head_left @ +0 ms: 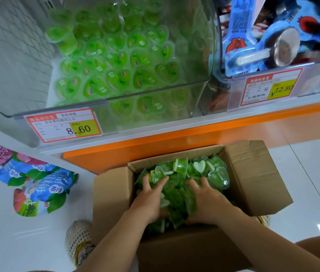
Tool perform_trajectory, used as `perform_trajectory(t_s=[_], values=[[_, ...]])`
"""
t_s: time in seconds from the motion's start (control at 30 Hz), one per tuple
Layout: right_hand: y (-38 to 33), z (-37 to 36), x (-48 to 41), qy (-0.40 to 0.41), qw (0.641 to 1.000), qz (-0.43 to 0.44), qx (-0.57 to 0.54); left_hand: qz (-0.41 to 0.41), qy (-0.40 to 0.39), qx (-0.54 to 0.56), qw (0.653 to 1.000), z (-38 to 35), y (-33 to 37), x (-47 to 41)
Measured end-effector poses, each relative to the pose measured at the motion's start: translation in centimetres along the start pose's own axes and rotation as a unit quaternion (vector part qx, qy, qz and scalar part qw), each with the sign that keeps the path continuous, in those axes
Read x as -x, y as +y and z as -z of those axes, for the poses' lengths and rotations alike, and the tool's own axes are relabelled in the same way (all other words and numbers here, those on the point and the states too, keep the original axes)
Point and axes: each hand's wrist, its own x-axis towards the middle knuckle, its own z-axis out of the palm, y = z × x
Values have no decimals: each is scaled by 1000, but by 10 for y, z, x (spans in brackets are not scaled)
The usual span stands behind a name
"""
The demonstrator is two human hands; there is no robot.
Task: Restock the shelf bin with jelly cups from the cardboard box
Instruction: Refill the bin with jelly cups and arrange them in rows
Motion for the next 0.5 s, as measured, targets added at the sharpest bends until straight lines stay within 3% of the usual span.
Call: perform_trajectory(t_s=[0.33,0.5], values=[[14,-4,3,21,983,53,-176,-65,42,8,997,3,-4,8],[19,1,2,51,967,44,-245,-35,20,-11,999,-9,2,7]])
